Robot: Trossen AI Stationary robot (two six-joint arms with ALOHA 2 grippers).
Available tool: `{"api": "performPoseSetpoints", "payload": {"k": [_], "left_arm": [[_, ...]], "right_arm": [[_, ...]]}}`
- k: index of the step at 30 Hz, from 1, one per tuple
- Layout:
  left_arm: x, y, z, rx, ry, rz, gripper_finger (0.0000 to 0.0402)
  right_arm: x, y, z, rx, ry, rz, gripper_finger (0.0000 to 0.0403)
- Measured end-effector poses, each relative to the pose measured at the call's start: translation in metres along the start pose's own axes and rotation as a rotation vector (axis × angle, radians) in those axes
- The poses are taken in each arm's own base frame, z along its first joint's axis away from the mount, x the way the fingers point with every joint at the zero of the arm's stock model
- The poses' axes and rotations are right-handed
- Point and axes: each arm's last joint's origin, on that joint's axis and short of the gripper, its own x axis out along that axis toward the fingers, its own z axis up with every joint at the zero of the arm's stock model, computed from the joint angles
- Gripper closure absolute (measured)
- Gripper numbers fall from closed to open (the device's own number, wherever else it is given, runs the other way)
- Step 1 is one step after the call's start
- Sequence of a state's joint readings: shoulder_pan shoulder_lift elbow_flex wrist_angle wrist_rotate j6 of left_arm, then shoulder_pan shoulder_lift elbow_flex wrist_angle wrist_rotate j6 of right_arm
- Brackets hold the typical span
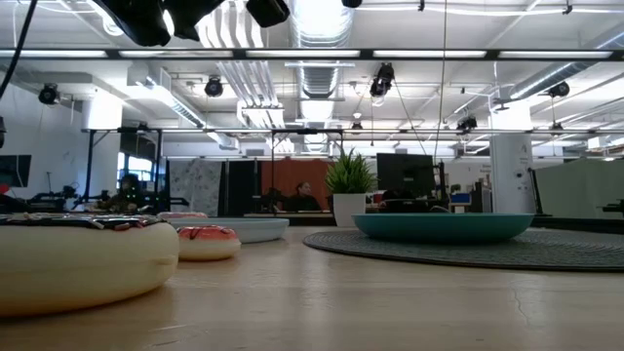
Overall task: Pick & Place donuts
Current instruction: Put the large light purple donut on the light green plate
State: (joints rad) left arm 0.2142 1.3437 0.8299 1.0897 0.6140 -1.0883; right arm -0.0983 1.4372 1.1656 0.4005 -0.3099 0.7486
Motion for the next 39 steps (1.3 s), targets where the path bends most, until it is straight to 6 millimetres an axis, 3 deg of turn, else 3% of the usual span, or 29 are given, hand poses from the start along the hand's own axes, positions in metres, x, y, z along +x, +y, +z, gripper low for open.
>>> {"api": "performPoseSetpoints", "payload": {"k": [3, 10, 19, 24, 27, 34, 39], "left_arm": [[0.000, 0.000, 0.000, 0.013, 0.002, 0.001, 0.0391], [0.000, 0.005, -0.003, -0.012, 0.026, 0.043, 0.0394], [-0.003, 0.024, -0.012, -0.050, 0.045, 0.270, 0.0395], [-0.010, 0.058, -0.031, -0.128, 0.089, 0.529, 0.0395], [-0.012, 0.082, -0.044, -0.197, 0.119, 0.589, 0.0395], [-0.009, 0.143, -0.074, -0.365, 0.156, 0.687, 0.0395], [-0.004, 0.174, -0.087, -0.401, 0.187, 0.723, 0.0392]], "right_arm": [[-0.001, -0.003, 0.001, 0.003, 0.004, -0.019, 0.0304], [-0.016, -0.007, 0.000, 0.015, 0.111, -0.134, 0.0242], [-0.070, 0.016, 0.007, -0.056, 0.132, -0.456, 0.0182], [-0.103, 0.027, 0.003, -0.056, 0.145, -0.677, 0.0162], [-0.114, 0.033, -0.002, -0.047, 0.155, -0.741, 0.0155], [-0.115, 0.037, -0.010, -0.050, 0.155, -0.795, 0.0159], [-0.113, 0.033, -0.014, -0.045, 0.188, -0.819, 0.0164]]}}
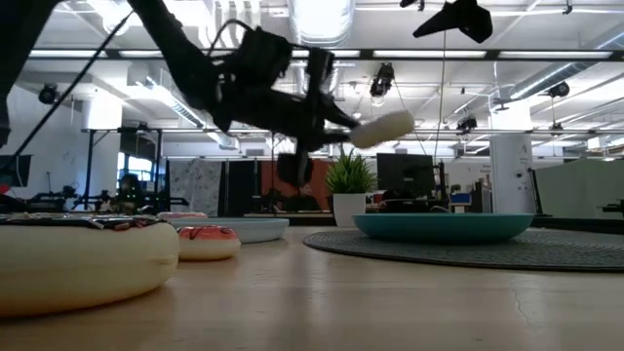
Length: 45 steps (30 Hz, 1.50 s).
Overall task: Pick & Place donuts
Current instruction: Put the large light purple donut on the light green plate, then put the large pink donut on the light green plate
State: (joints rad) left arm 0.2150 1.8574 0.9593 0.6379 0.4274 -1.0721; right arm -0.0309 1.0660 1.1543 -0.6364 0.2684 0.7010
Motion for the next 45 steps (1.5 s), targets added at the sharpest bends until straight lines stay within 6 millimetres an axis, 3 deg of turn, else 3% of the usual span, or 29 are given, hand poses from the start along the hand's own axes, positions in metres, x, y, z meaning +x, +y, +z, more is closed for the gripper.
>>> {"api": "performPoseSetpoints", "payload": {"k": [5, 9, 13, 16, 28, 32, 40, 45], "left_arm": [[0.021, 0.016, 0.001, -0.034, 0.034, 0.063, 0.0391], [0.031, 0.021, -0.002, -0.005, 0.073, 0.237, 0.0390], [0.036, 0.014, -0.004, 0.105, 0.128, 0.414, 0.0390], [0.037, 0.006, -0.002, 0.175, 0.172, 0.448, 0.0381], [0.040, 0.000, 0.001, 0.215, 0.143, 0.467, 0.0256], [0.040, -0.001, -0.001, 0.249, 0.169, 0.451, 0.0237], [0.012, -0.035, 0.004, 0.408, 0.127, 0.574, 0.0234], [-0.026, -0.054, 0.002, 0.503, 0.133, 0.816, 0.0234]], "right_arm": [[0.001, 0.000, -0.001, -0.002, 0.014, -0.008, 0.0165], [0.001, -0.001, -0.001, -0.001, 0.013, -0.007, 0.0162], [0.001, -0.001, -0.001, -0.002, 0.014, -0.007, 0.0161], [0.001, -0.001, -0.001, -0.004, 0.014, -0.008, 0.0163], [0.003, -0.002, -0.004, -0.006, 0.023, -0.014, 0.0161], [0.003, -0.002, -0.005, -0.006, 0.024, -0.015, 0.0160], [0.004, -0.003, -0.006, -0.014, 0.026, -0.018, 0.0162], [0.006, -0.005, -0.009, -0.022, 0.035, -0.031, 0.0161]]}}
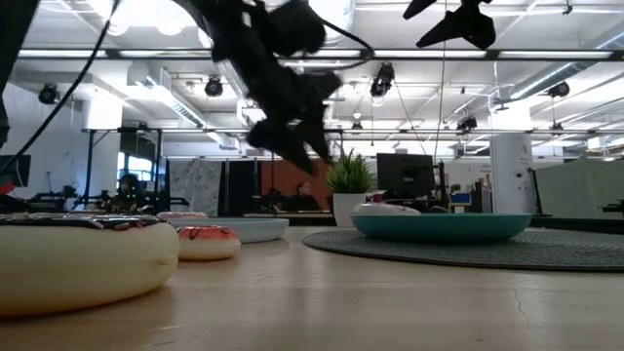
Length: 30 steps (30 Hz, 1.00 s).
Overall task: Pick & Place donuts
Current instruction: Put the large pink donut on the light green plate
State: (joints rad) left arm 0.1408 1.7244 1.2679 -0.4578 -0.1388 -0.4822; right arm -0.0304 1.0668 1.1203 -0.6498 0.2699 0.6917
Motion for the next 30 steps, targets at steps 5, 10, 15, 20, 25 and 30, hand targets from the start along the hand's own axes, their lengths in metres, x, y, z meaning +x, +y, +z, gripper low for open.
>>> {"api": "performPoseSetpoints", "payload": {"k": [5, 10, 15, 20, 25, 30], "left_arm": [[-0.047, 0.019, -0.016, 0.117, -0.019, 0.307, 0.0234], [-0.060, 0.067, -0.036, -0.069, 0.122, 0.333, 0.0234], [-0.055, 0.121, -0.056, -0.363, 0.223, 0.323, 0.0234], [-0.056, 0.162, -0.060, -0.521, 0.139, 0.378, 0.0234], [-0.053, 0.189, -0.061, -0.575, 0.125, 0.389, 0.0234], [-0.043, 0.196, -0.067, -0.530, 0.201, 0.377, 0.0234]], "right_arm": [[0.004, -0.002, -0.004, -0.012, 0.012, -0.014, 0.0162], [0.008, -0.006, -0.010, -0.017, 0.031, -0.029, 0.0165], [0.009, -0.006, -0.010, -0.007, 0.027, -0.026, 0.0163], [0.009, -0.004, -0.009, 0.005, 0.010, -0.011, 0.0166], [0.009, -0.004, -0.009, 0.026, 0.013, -0.005, 0.0167], [0.009, -0.004, -0.009, 0.032, 0.016, -0.002, 0.0167]]}}
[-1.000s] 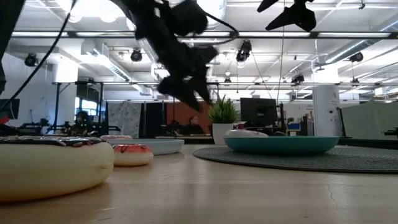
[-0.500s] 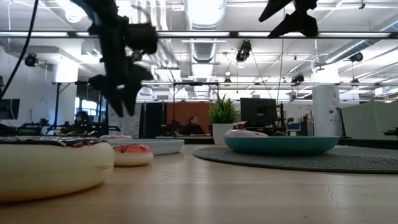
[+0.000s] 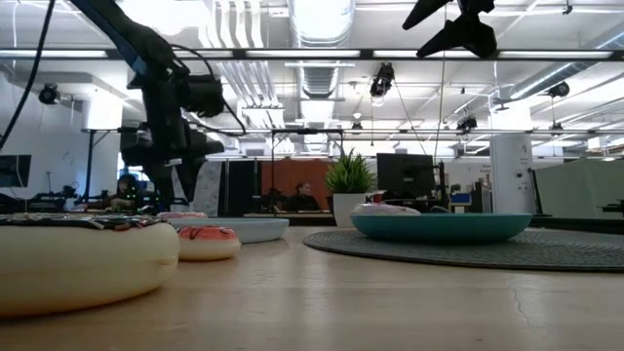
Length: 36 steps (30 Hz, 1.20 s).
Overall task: Pick & Place donuts
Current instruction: Put the large pink donut on the light green plate
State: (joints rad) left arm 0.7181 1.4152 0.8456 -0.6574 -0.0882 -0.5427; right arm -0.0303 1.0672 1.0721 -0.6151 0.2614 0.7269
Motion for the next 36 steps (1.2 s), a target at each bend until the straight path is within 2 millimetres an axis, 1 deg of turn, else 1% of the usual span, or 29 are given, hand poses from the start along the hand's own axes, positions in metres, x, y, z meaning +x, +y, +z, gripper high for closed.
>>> {"api": "performPoseSetpoints", "payload": {"k": [4, 10, 15, 19, 23, 26, 27, 30, 33, 36], "left_arm": [[0.007, 0.001, -0.002, 0.048, 0.044, 0.027, 0.0234], [0.021, 0.006, 0.000, 0.046, 0.081, 0.073, 0.0234], [0.035, 0.007, 0.001, 0.045, 0.124, 0.053, 0.0242], [0.042, 0.005, 0.001, 0.039, 0.134, 0.031, 0.0274], [0.041, 0.005, 0.001, 0.039, 0.129, 0.020, 0.0332], [0.032, 0.004, 0.001, 0.039, 0.115, -0.013, 0.0382], [0.027, 0.003, 0.001, 0.042, 0.101, -0.027, 0.0390], [0.007, -0.003, 0.002, 0.050, 0.046, -0.095, 0.0394], [-0.019, -0.020, 0.000, 0.080, -0.025, -0.219, 0.0398], [-0.044, -0.051, -0.010, 0.152, -0.092, -0.333, 0.0399]], "right_arm": [[0.000, 0.000, 0.000, 0.002, 0.001, 0.000, 0.0167], [0.000, 0.000, 0.000, 0.002, 0.002, 0.000, 0.0167], [0.000, 0.000, 0.000, 0.002, 0.008, 0.004, 0.0168], [0.000, 0.000, -0.001, 0.001, 0.012, 0.000, 0.0168], [0.000, 0.000, -0.001, 0.002, 0.013, 0.000, 0.0168], [0.000, 0.000, -0.001, 0.004, 0.013, 0.000, 0.0168], [0.000, 0.000, -0.001, 0.004, 0.013, 0.000, 0.0168], [0.000, 0.000, -0.001, 0.003, 0.012, 0.000, 0.0168], [0.000, 0.000, -0.001, -0.003, 0.012, 0.000, 0.0168], [0.000, 0.000, -0.001, -0.004, 0.011, 0.000, 0.0168]]}}
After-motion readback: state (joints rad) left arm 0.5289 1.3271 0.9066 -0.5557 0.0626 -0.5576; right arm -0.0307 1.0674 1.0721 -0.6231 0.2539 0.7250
